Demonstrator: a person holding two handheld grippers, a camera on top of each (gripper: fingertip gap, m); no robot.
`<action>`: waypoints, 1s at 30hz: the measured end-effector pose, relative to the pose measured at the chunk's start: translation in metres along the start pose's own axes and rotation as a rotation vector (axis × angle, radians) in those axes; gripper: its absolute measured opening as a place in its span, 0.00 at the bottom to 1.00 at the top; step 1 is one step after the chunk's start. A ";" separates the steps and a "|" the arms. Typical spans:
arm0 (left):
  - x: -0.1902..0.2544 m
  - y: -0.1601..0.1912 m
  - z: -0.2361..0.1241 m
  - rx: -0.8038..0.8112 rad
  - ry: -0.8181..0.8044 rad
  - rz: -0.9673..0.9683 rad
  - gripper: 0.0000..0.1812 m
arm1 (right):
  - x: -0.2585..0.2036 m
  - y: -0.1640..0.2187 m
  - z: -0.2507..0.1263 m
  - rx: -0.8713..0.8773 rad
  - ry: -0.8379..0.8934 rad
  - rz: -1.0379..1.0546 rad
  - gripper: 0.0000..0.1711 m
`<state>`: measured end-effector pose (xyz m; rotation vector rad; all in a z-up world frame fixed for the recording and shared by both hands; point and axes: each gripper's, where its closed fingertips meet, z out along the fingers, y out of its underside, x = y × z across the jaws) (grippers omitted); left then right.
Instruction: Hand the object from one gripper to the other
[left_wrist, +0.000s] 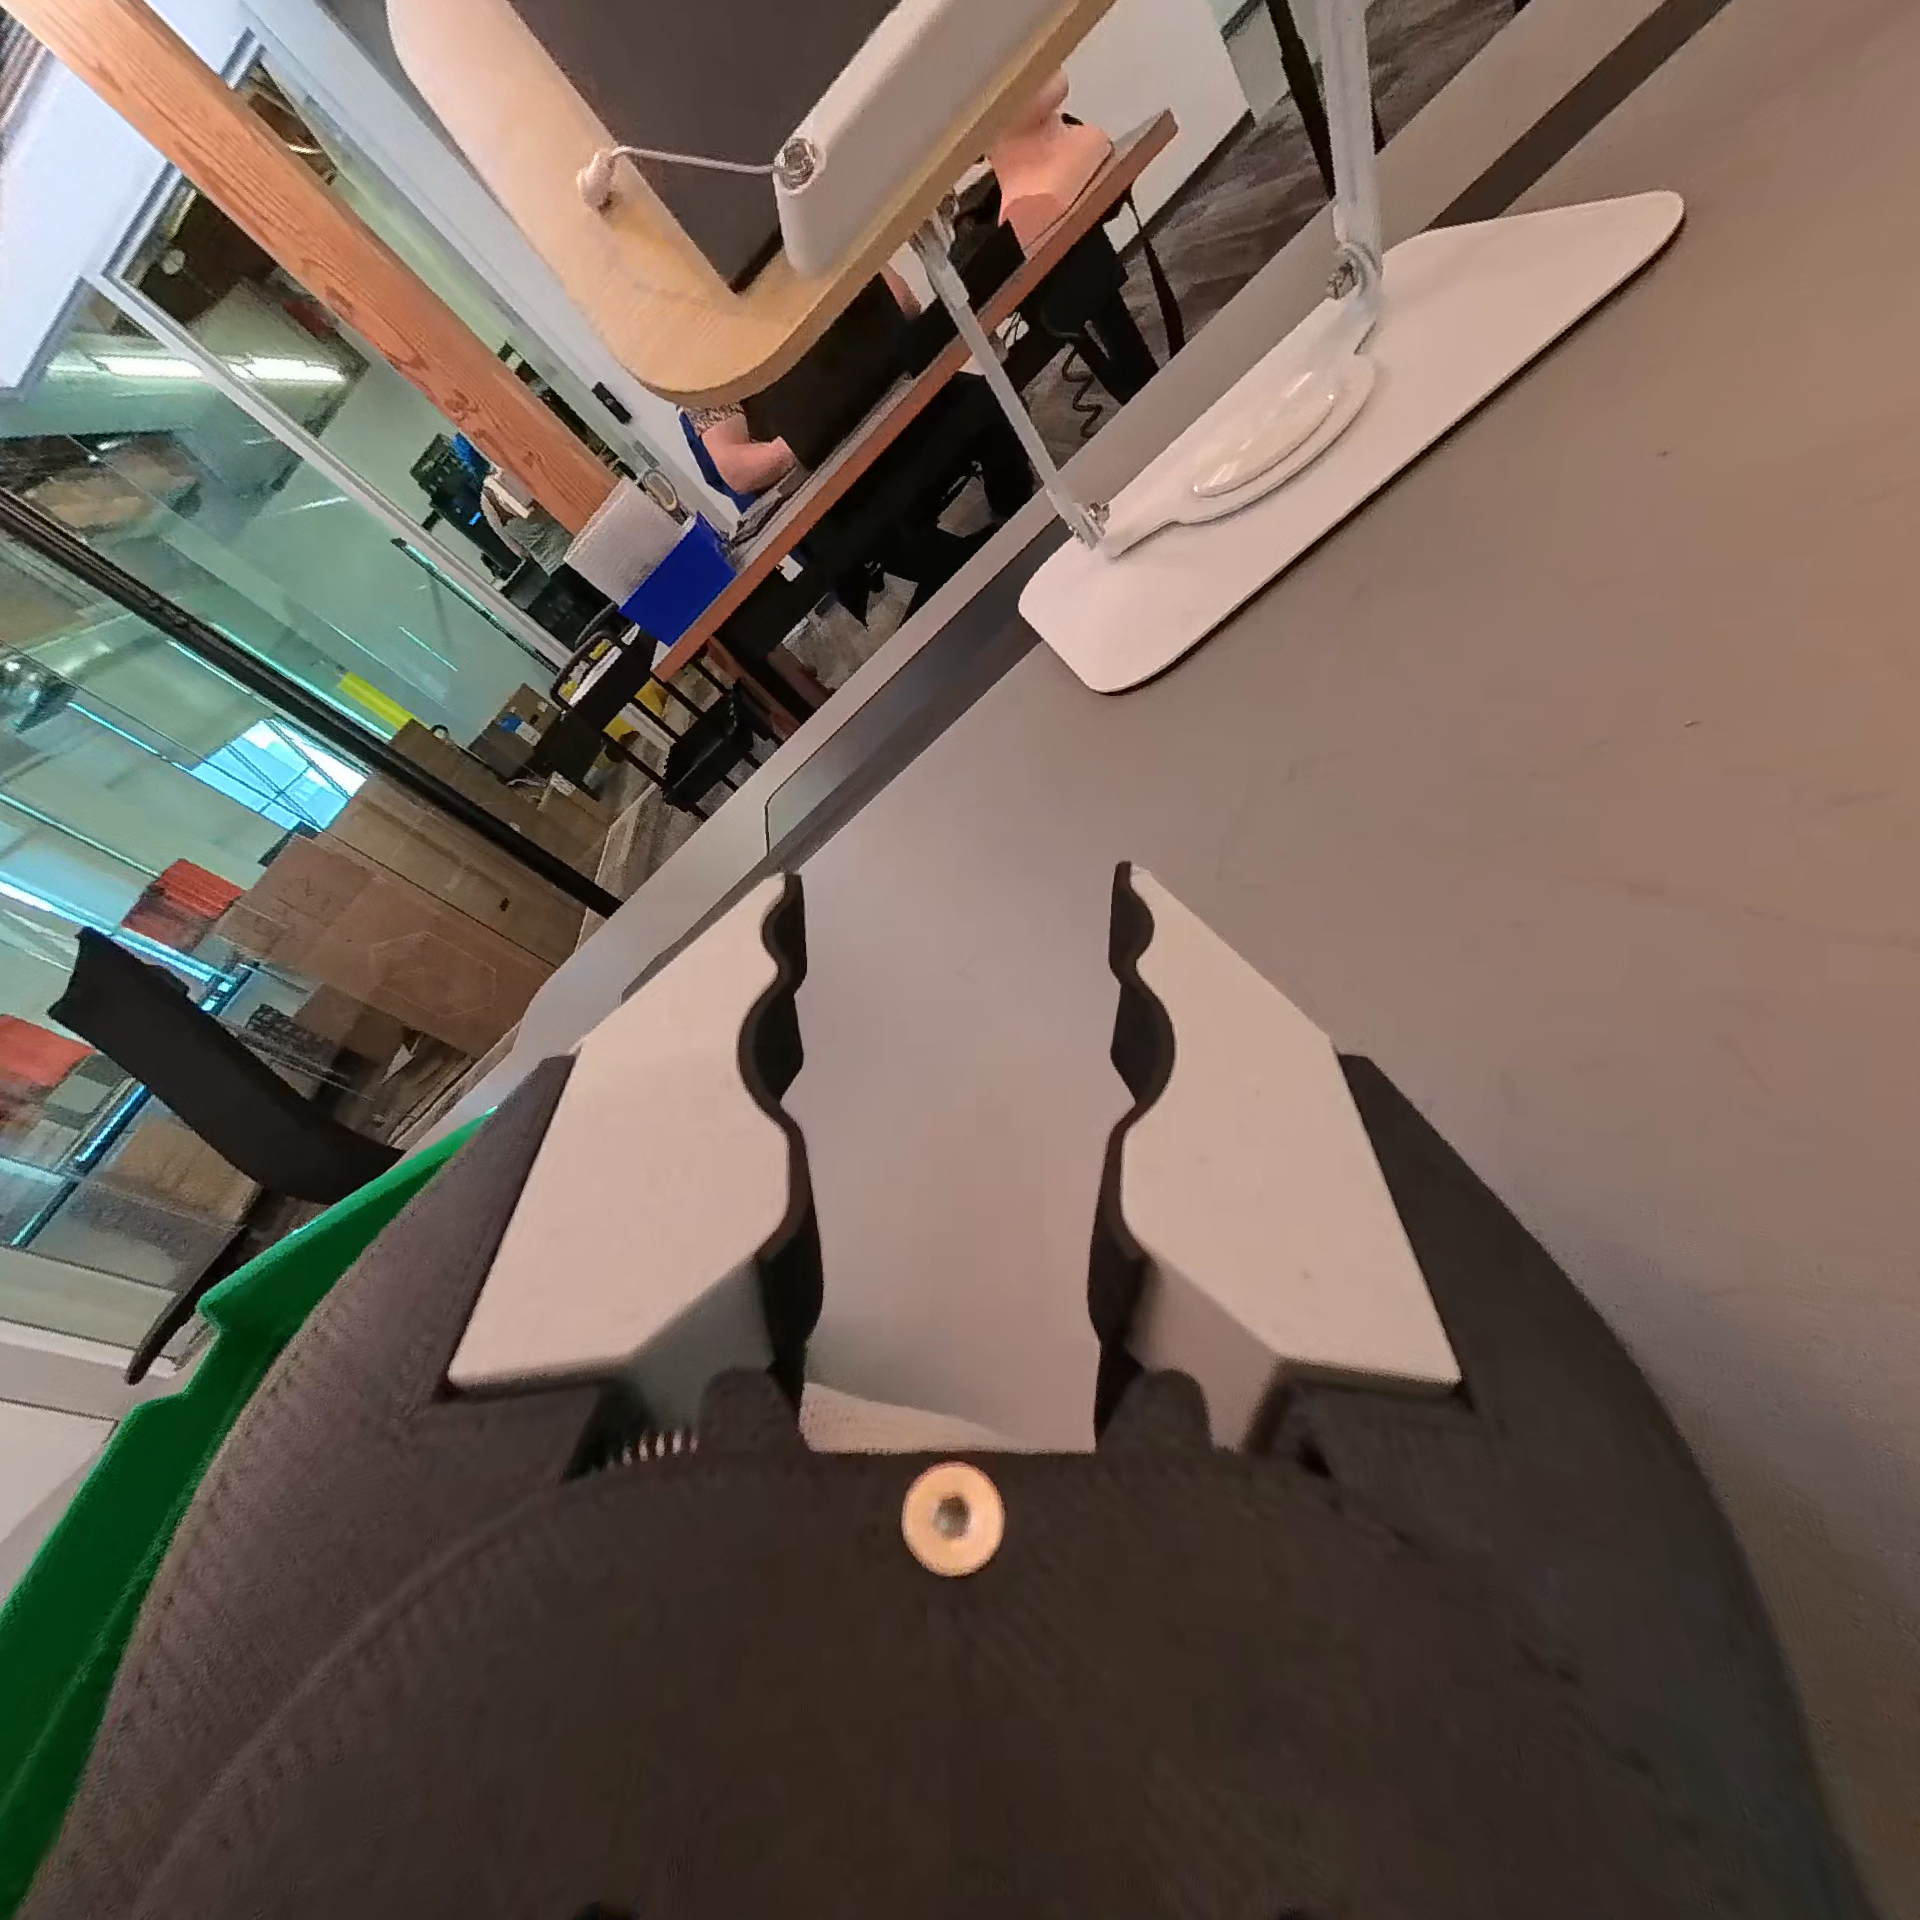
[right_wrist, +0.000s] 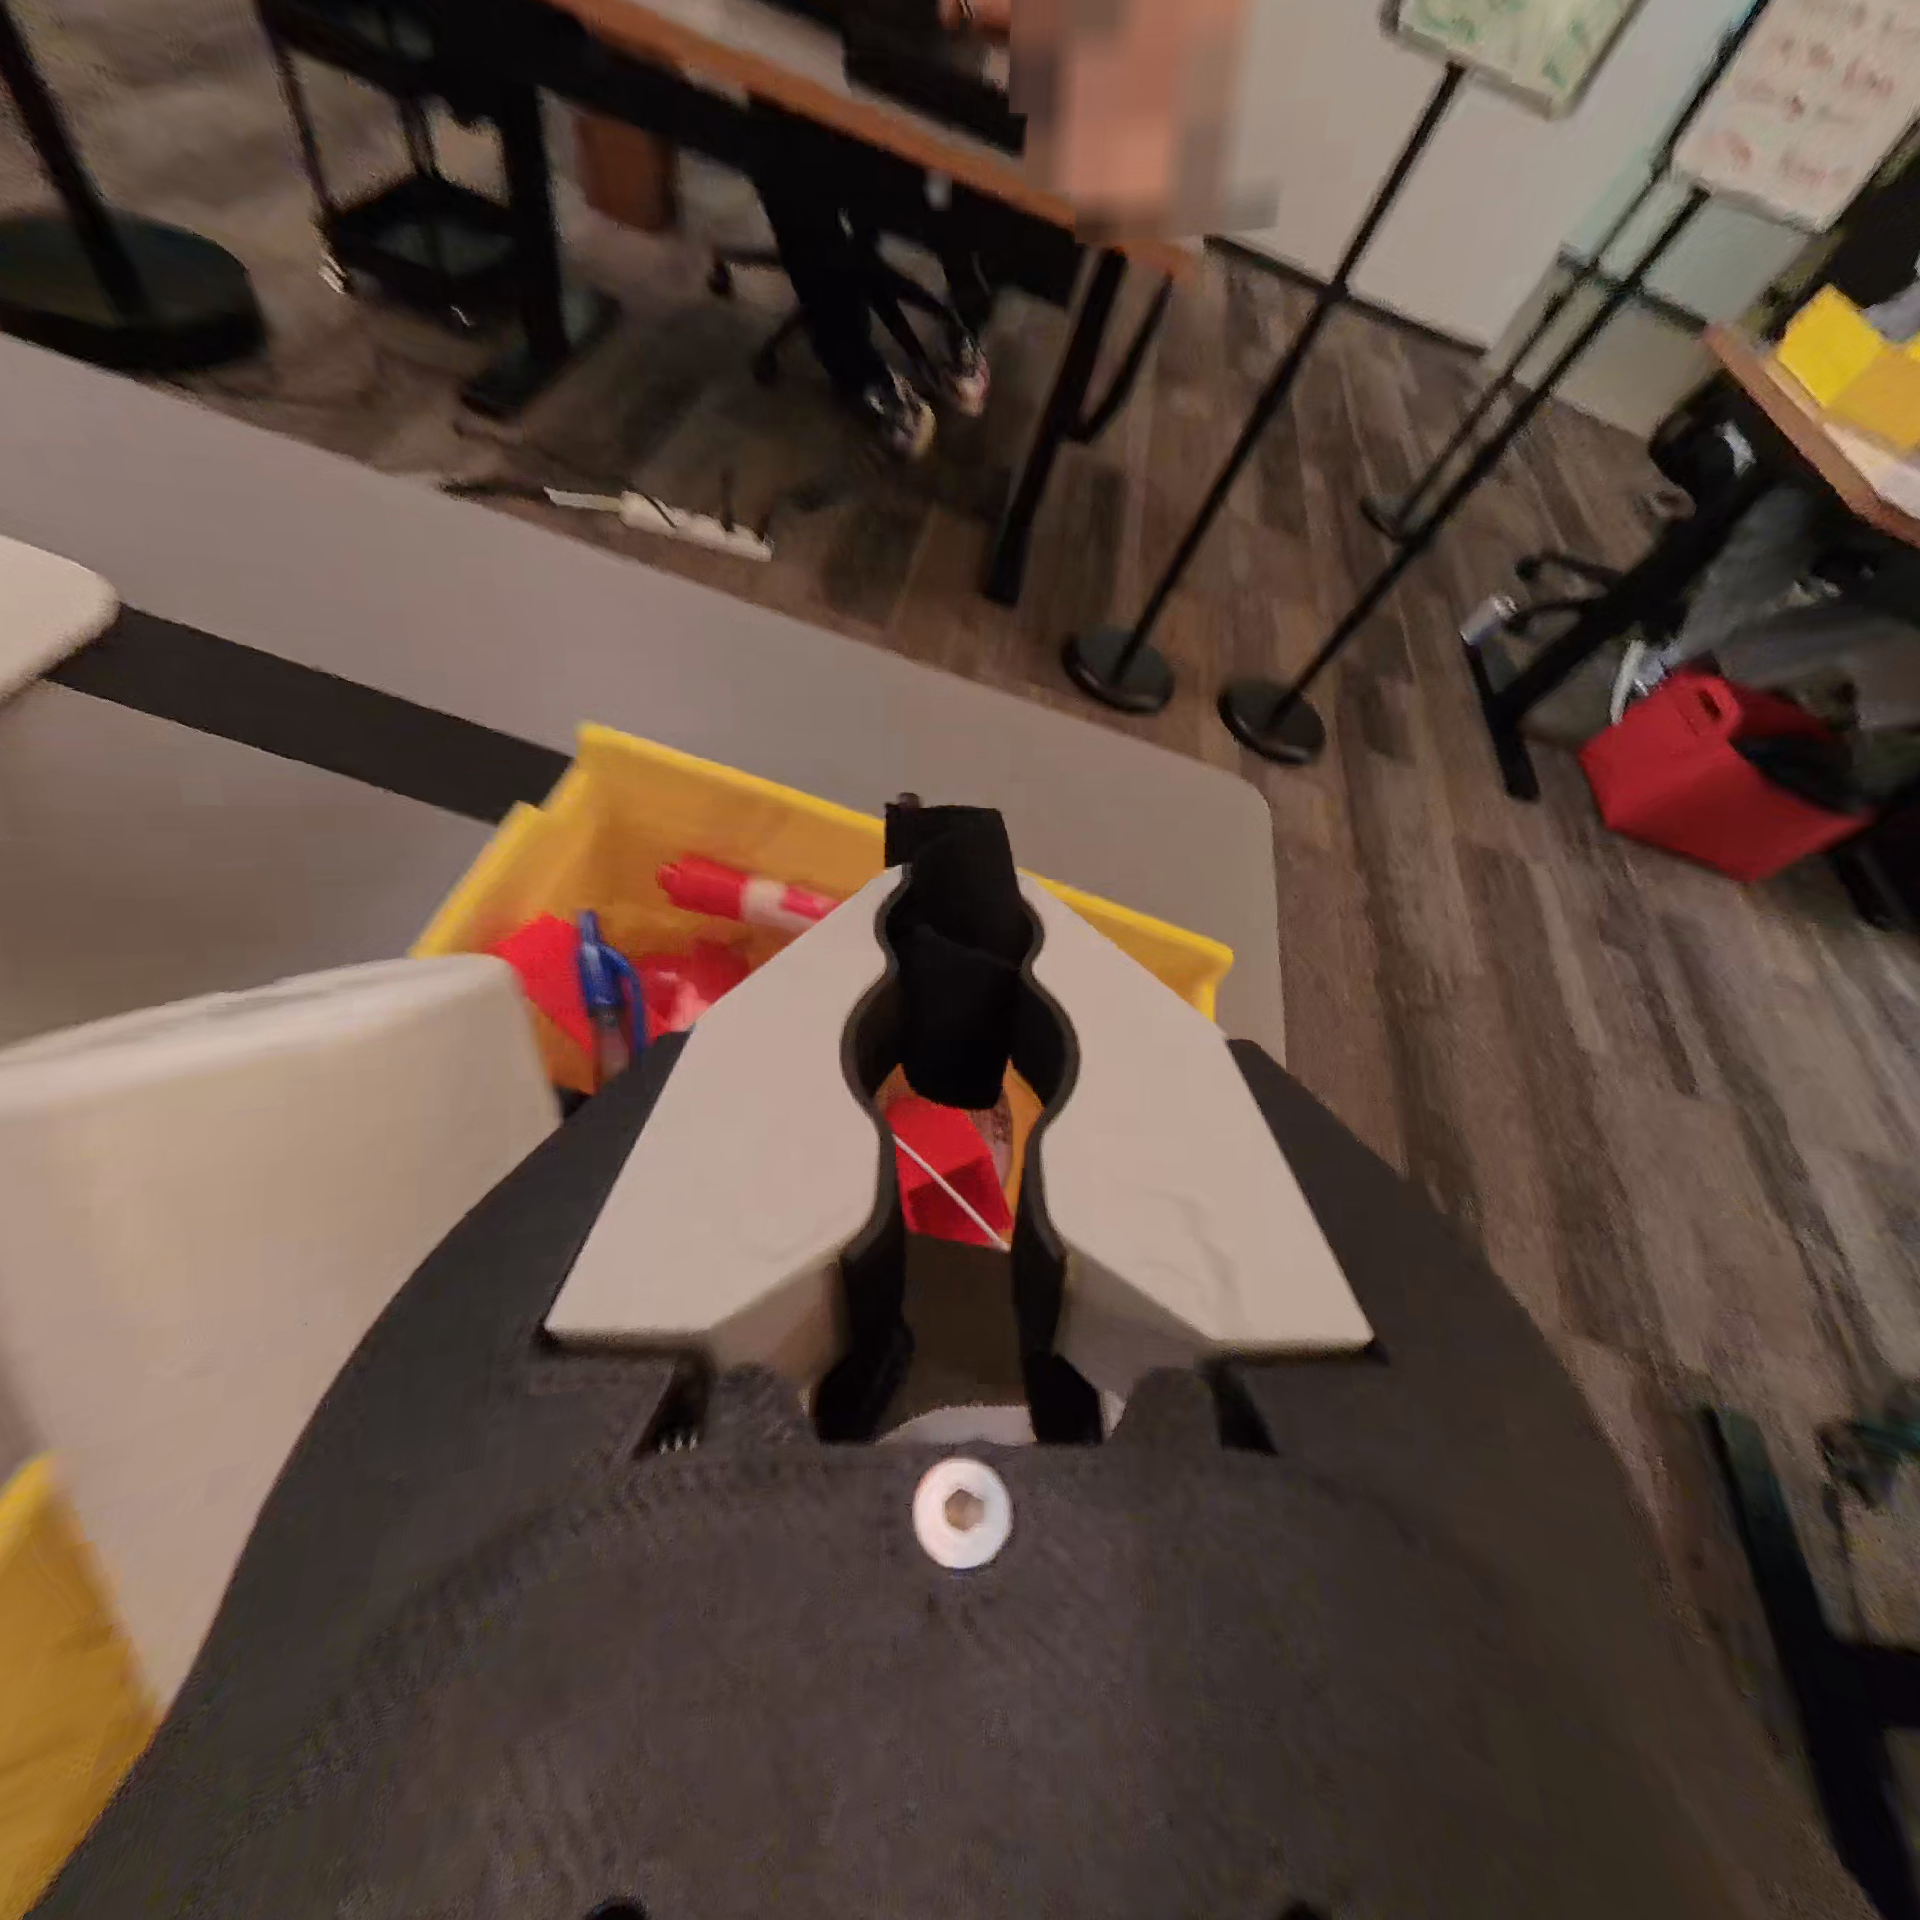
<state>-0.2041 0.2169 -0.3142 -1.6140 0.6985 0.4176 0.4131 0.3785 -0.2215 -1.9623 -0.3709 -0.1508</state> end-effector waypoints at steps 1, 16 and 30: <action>0.000 0.001 0.000 -0.002 0.001 -0.004 0.31 | 0.006 0.010 0.006 -0.041 0.022 0.009 0.10; 0.001 0.006 0.003 -0.026 0.008 -0.009 0.31 | -0.053 -0.099 -0.077 0.261 -0.012 -0.037 0.32; -0.006 0.006 0.001 -0.010 0.004 -0.070 0.31 | -0.357 -0.310 -0.221 0.925 -0.645 -0.065 0.33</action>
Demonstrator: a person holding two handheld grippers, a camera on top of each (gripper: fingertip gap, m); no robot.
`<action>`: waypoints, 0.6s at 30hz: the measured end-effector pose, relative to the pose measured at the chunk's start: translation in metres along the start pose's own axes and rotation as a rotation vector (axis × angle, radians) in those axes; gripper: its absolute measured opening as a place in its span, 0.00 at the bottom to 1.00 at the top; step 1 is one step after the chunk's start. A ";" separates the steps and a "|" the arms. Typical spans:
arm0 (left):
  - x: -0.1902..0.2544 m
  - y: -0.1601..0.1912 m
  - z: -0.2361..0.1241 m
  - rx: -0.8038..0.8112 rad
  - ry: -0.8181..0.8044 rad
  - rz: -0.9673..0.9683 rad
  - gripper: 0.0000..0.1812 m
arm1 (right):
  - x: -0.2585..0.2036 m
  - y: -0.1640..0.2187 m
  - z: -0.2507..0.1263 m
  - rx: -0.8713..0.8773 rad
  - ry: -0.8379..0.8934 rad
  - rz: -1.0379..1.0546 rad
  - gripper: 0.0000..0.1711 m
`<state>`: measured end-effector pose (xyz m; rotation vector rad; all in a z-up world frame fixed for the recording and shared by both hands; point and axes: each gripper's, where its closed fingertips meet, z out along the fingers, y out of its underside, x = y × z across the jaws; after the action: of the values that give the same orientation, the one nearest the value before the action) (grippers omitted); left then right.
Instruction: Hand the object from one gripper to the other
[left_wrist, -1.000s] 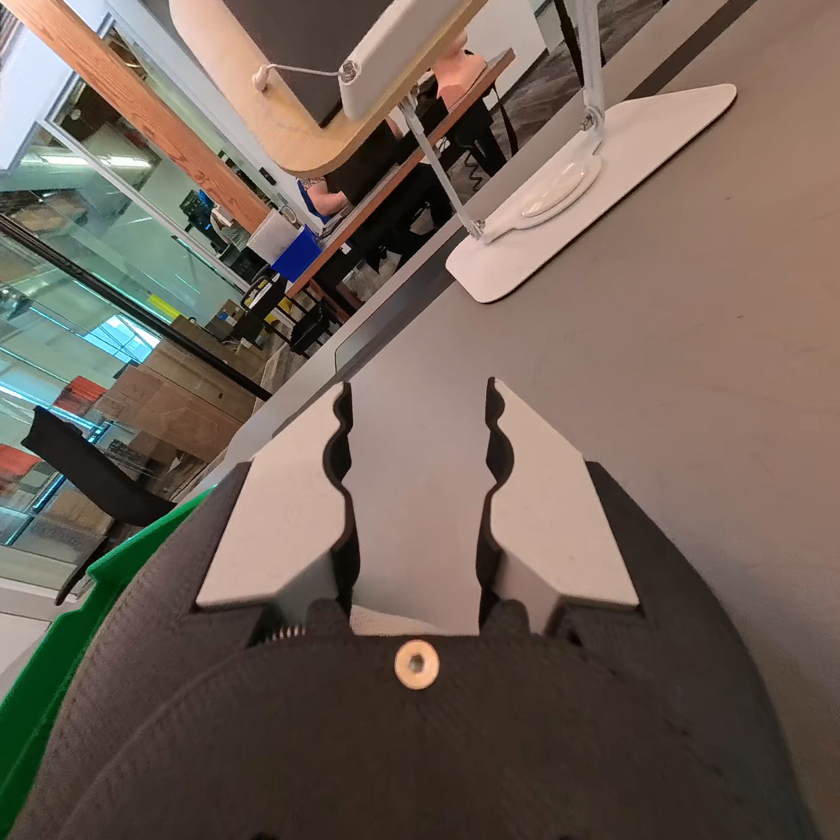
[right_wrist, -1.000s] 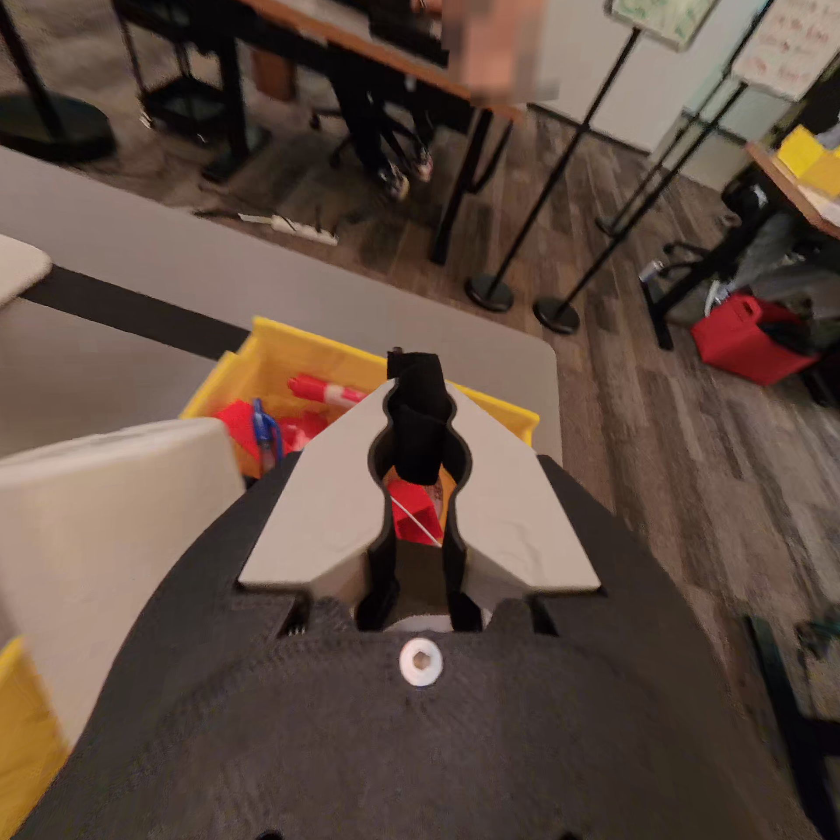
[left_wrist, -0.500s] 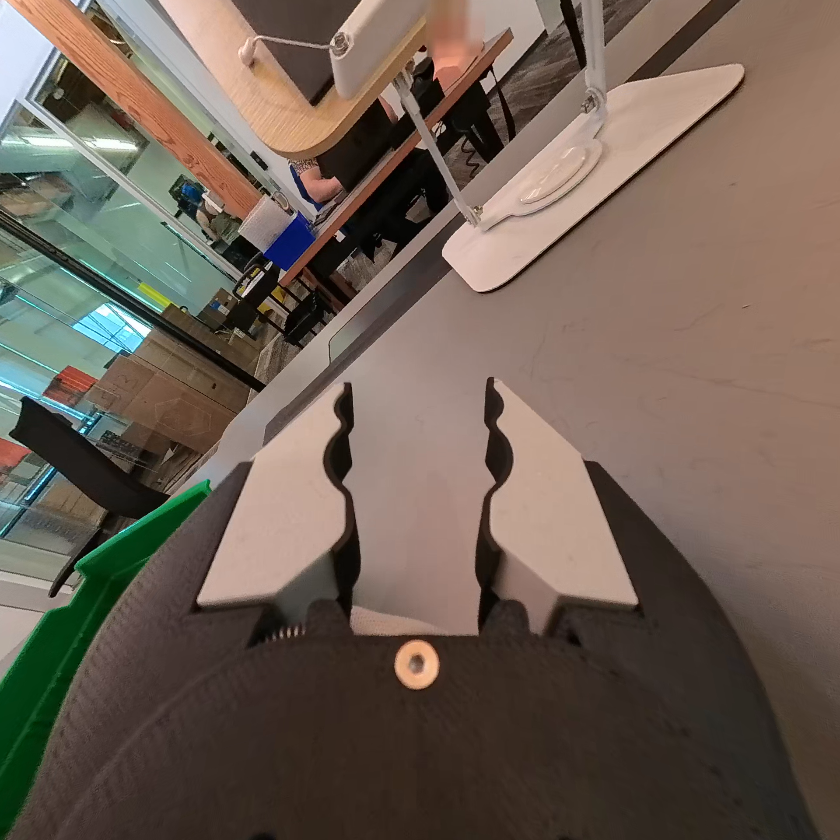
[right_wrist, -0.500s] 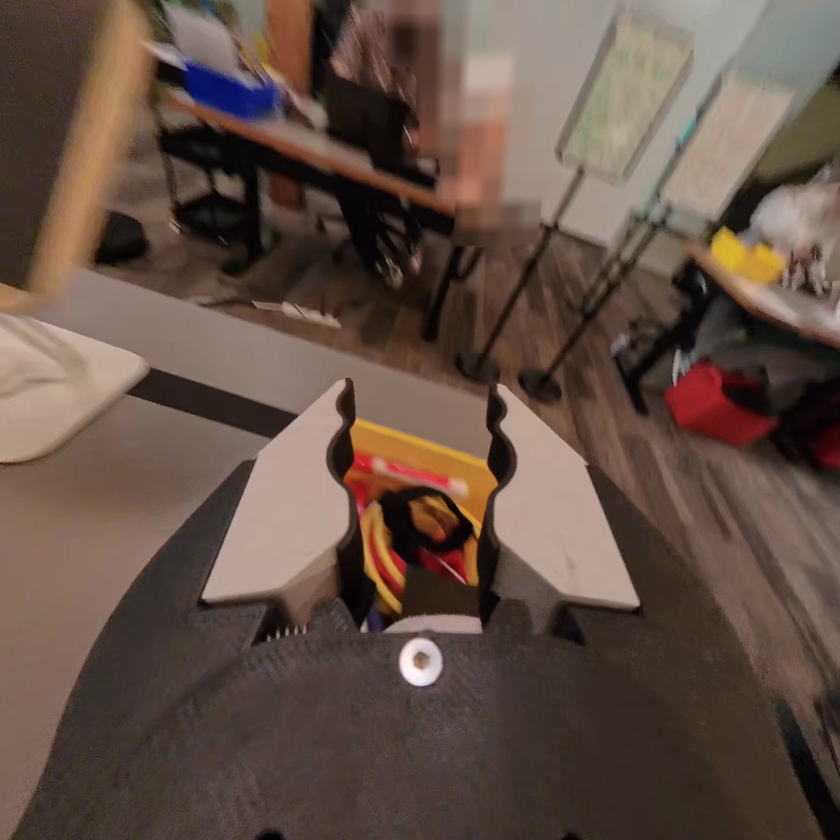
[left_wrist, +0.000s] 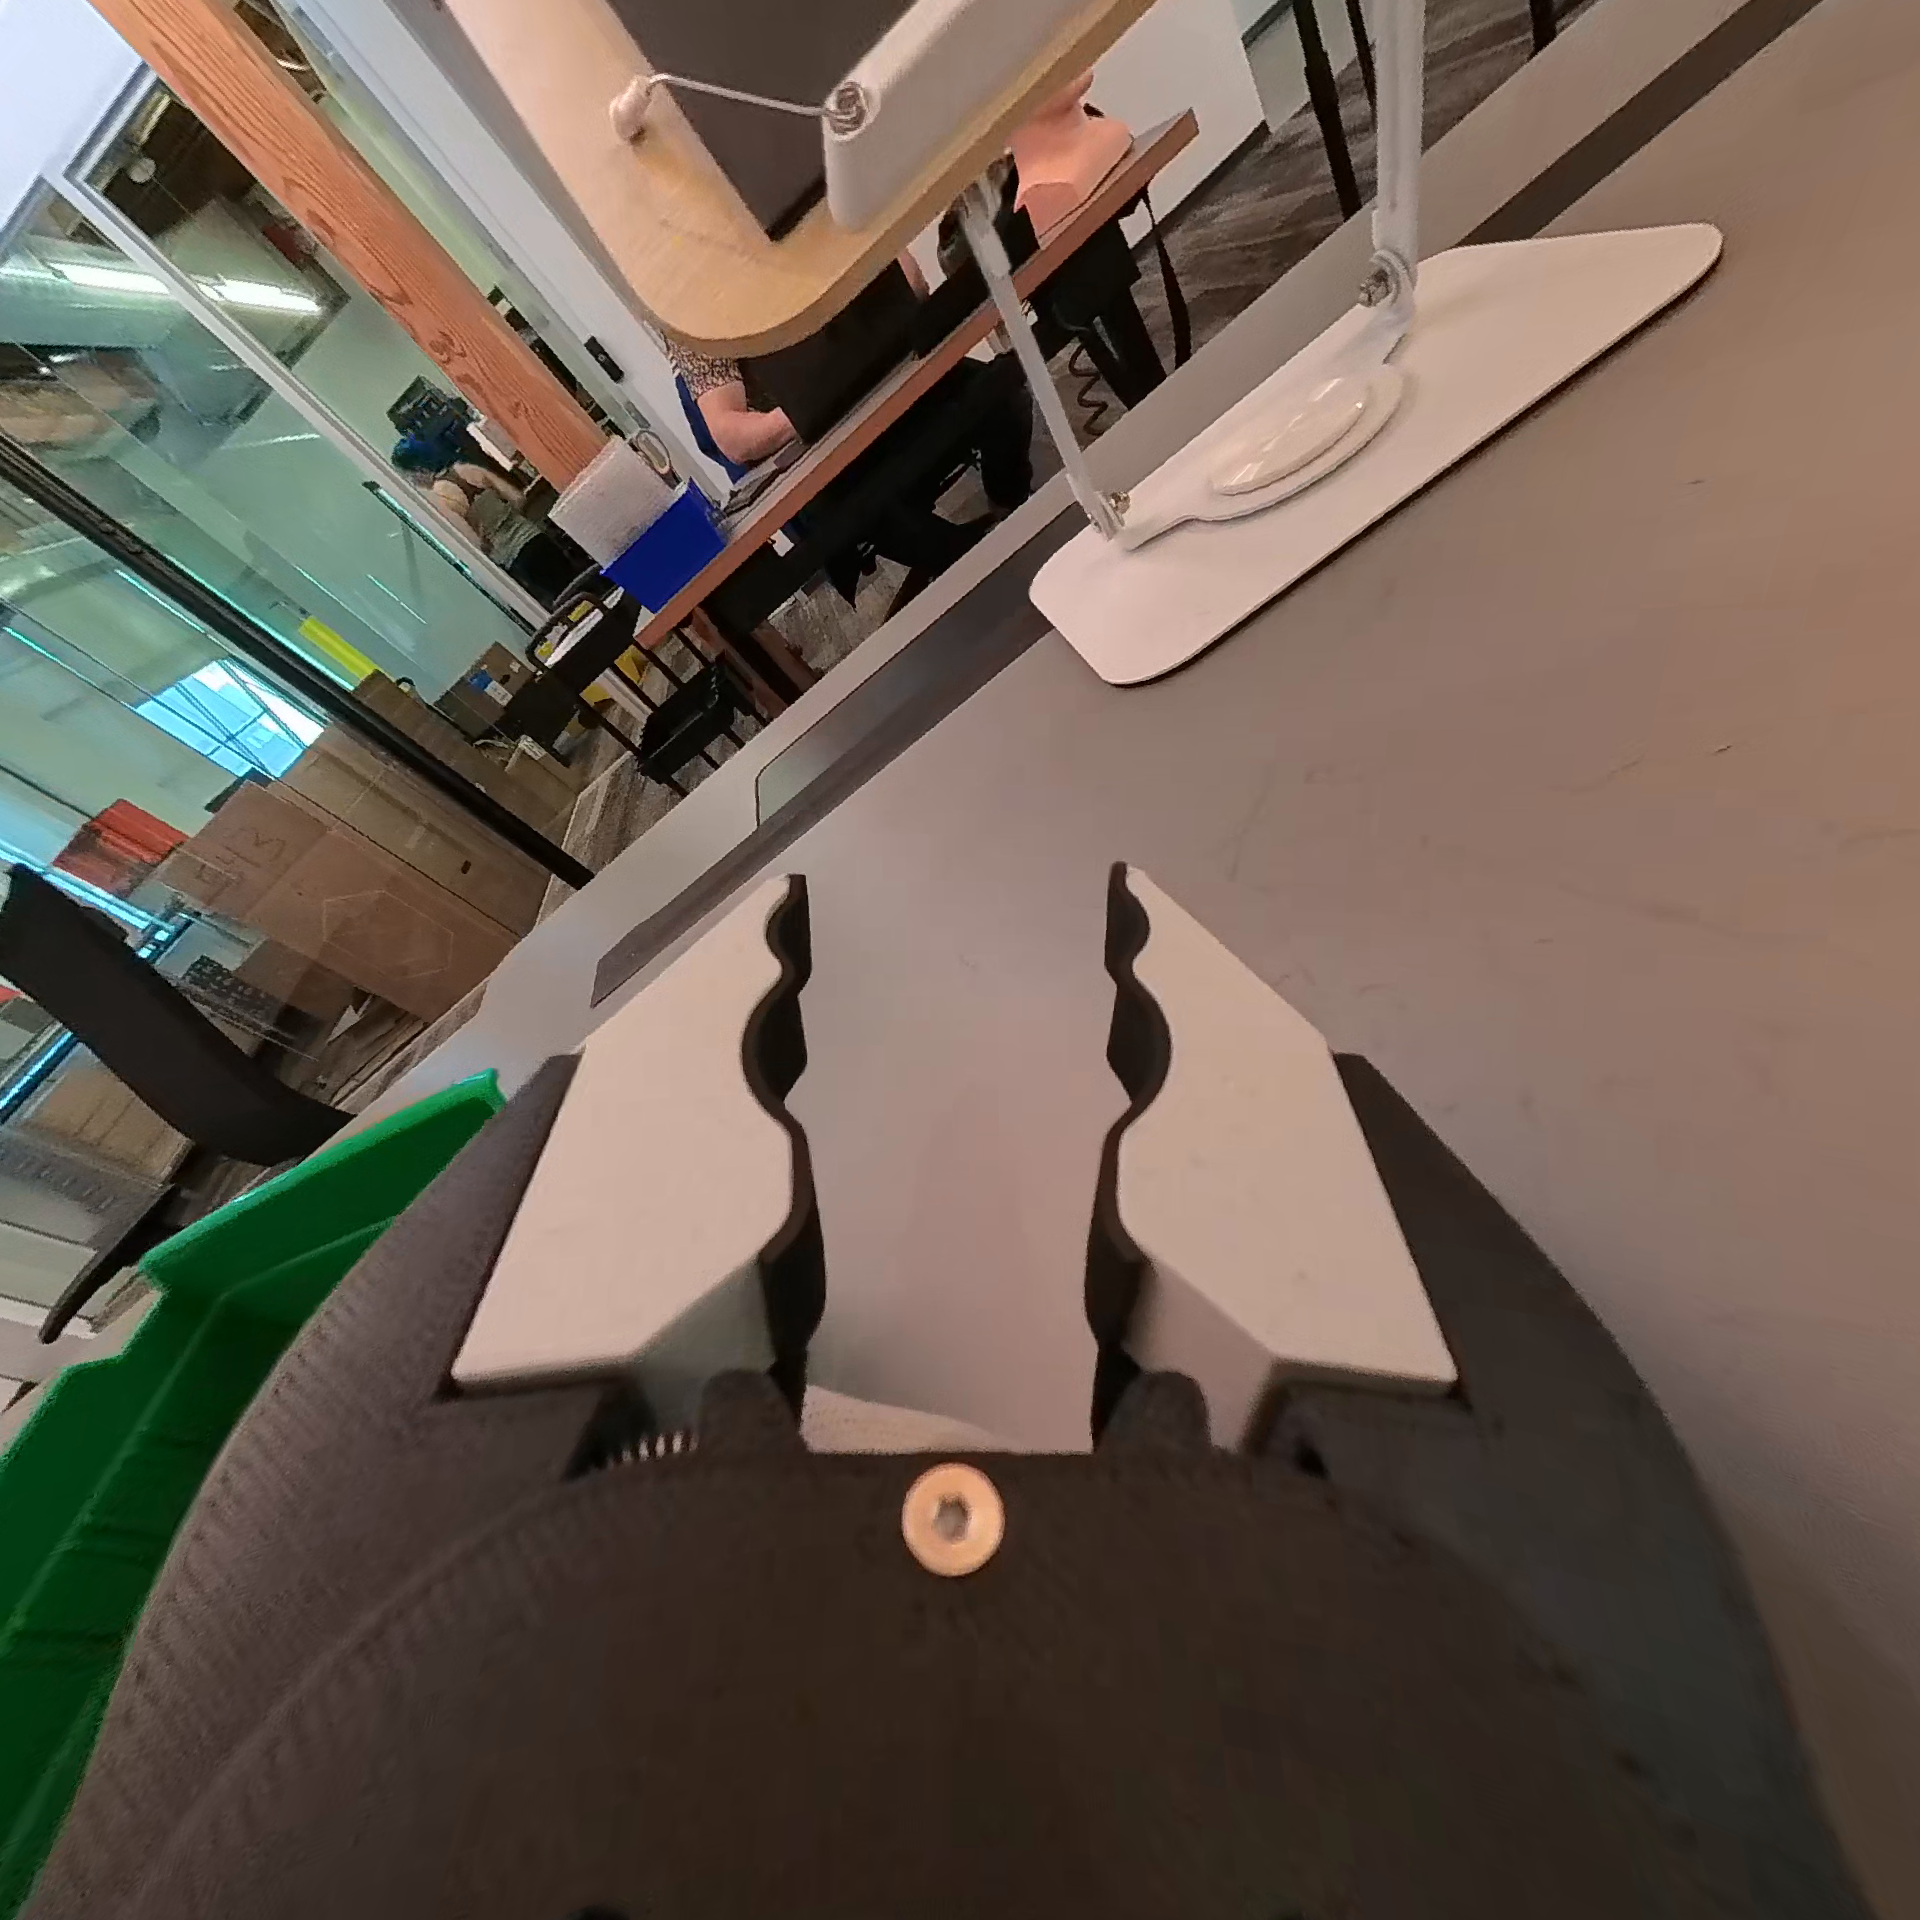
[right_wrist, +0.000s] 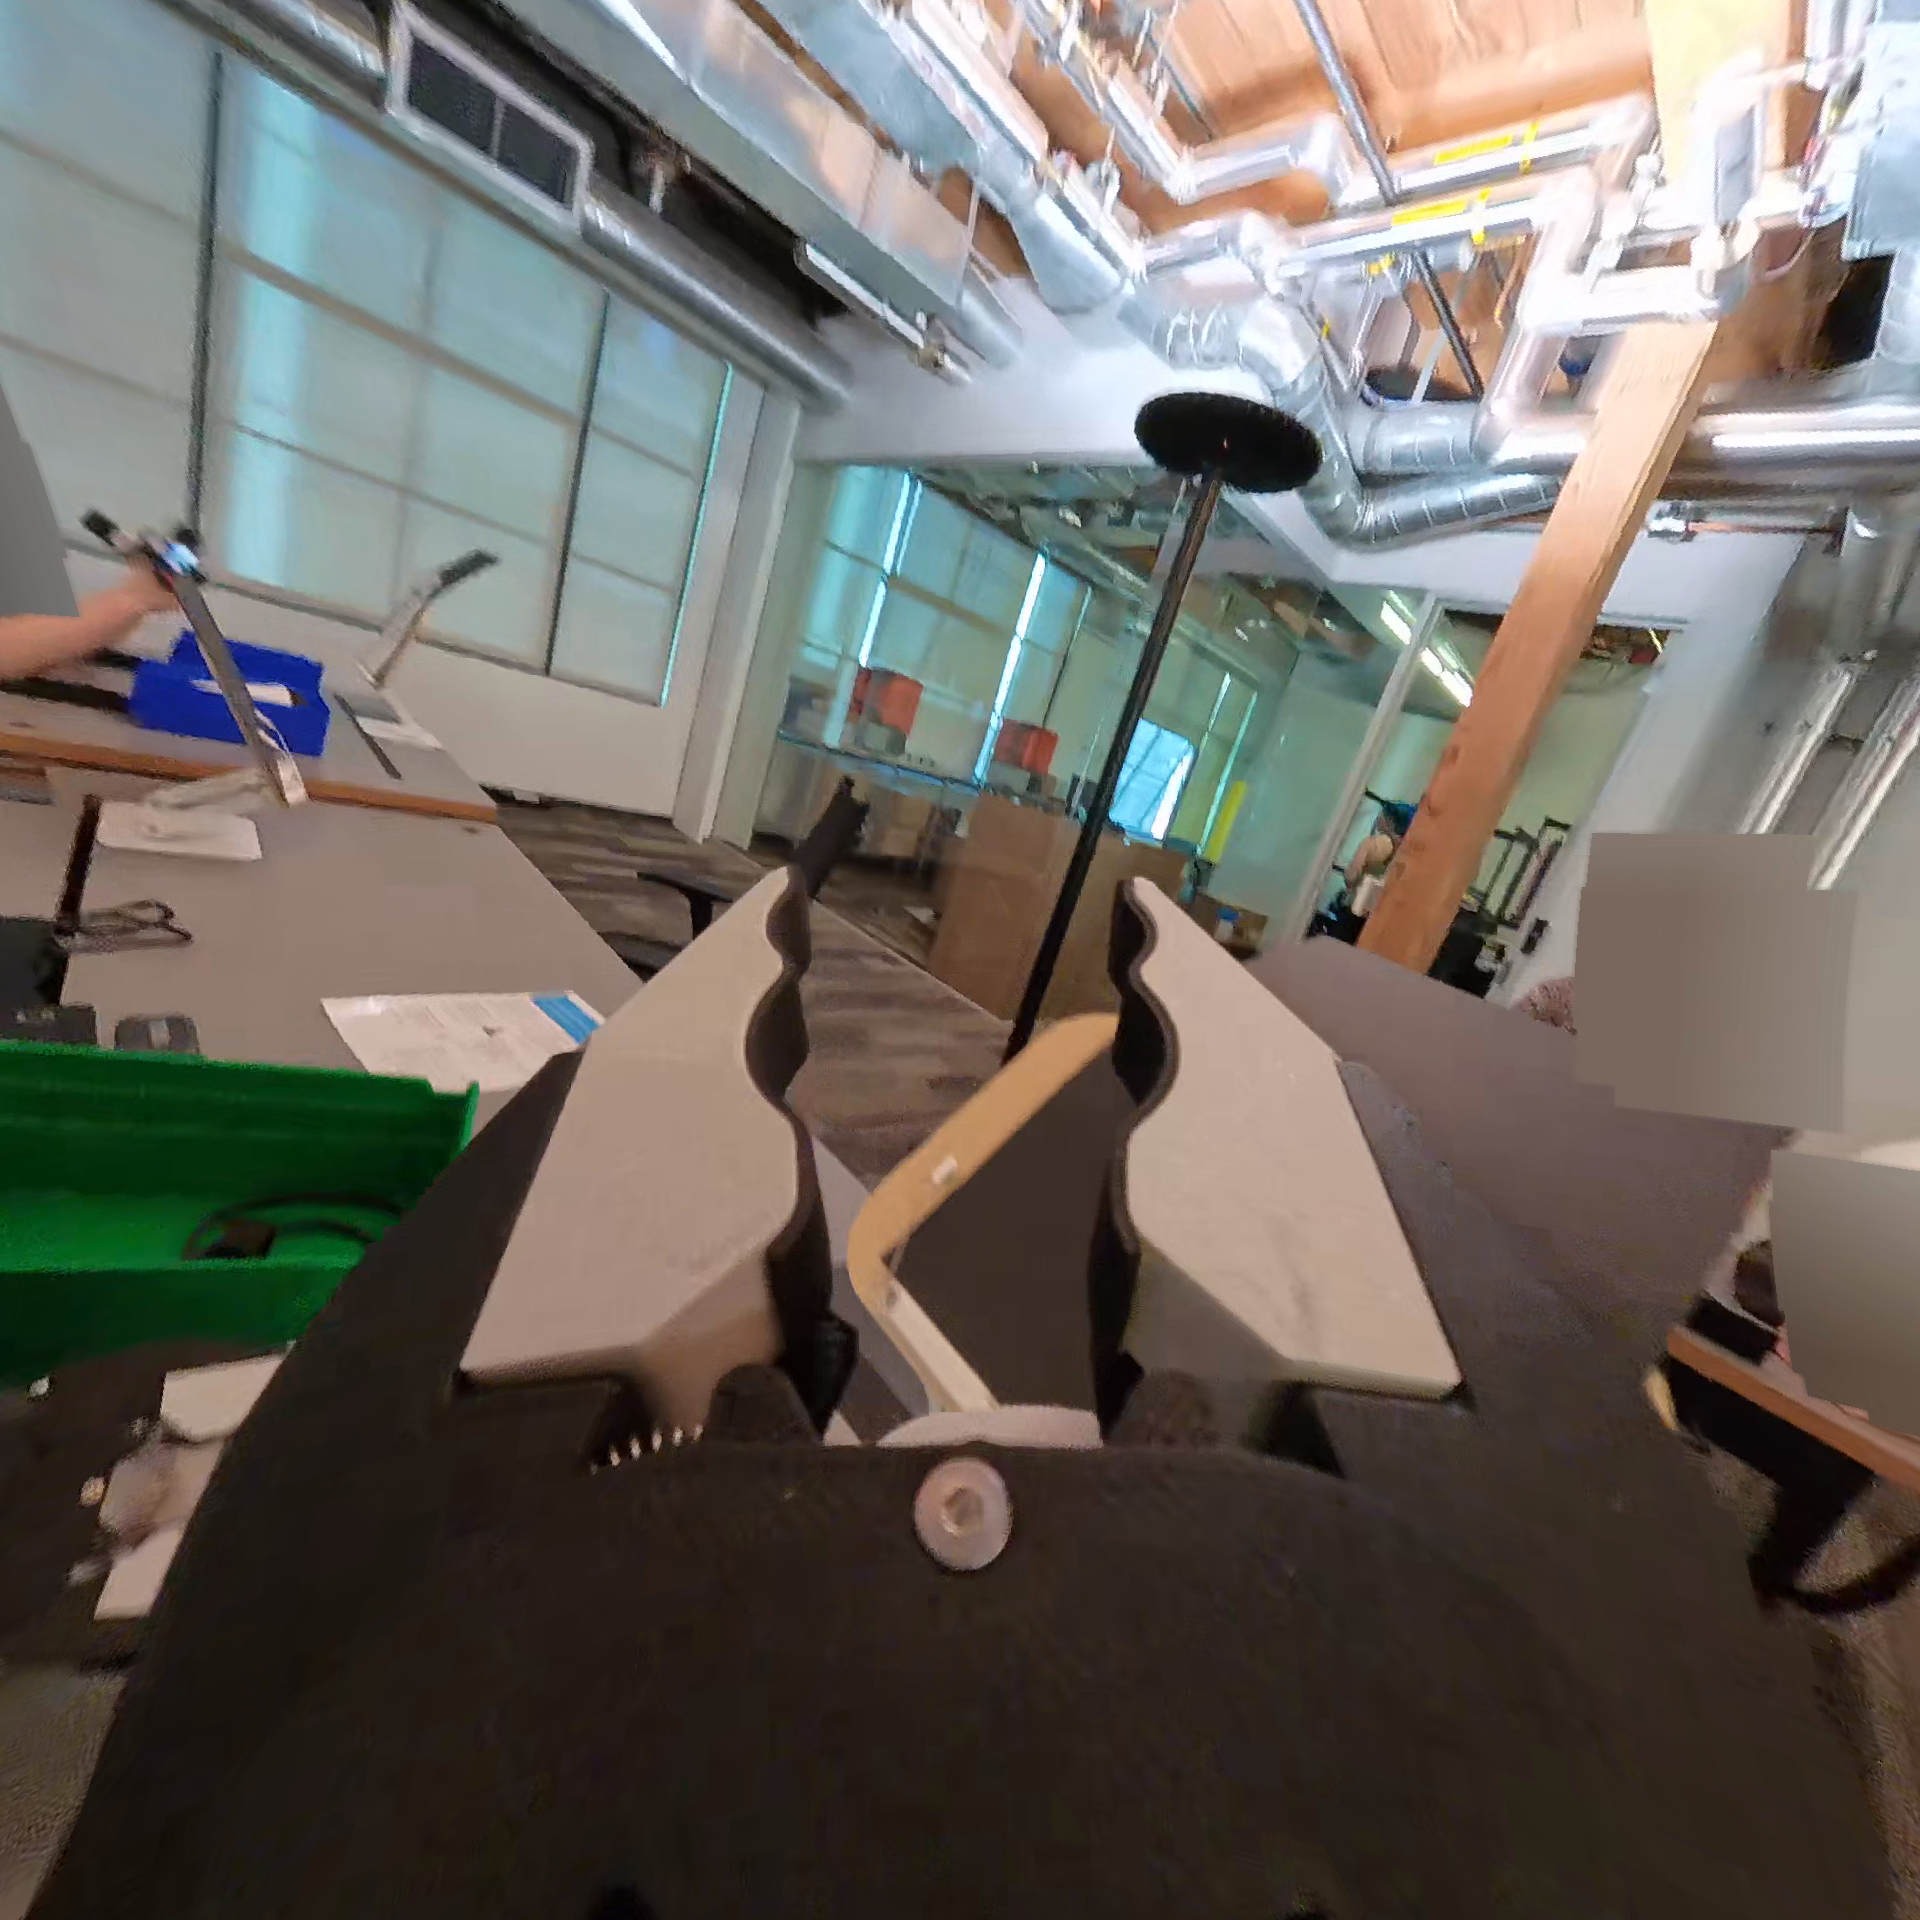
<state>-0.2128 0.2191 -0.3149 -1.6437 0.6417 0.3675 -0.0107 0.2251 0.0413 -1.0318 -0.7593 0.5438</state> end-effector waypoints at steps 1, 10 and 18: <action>-0.001 0.000 0.000 0.001 0.000 -0.010 0.30 | -0.005 -0.004 0.006 0.036 -0.015 0.014 0.32; -0.001 0.004 0.001 -0.013 0.014 -0.040 0.30 | -0.017 0.007 0.015 0.136 -0.040 0.033 0.30; -0.006 0.010 -0.004 -0.033 -0.004 -0.073 0.30 | -0.019 0.041 0.028 0.076 -0.068 0.097 0.30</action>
<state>-0.2239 0.2153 -0.3185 -1.6931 0.5731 0.3300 -0.0470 0.2443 0.0074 -0.9872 -0.7454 0.6895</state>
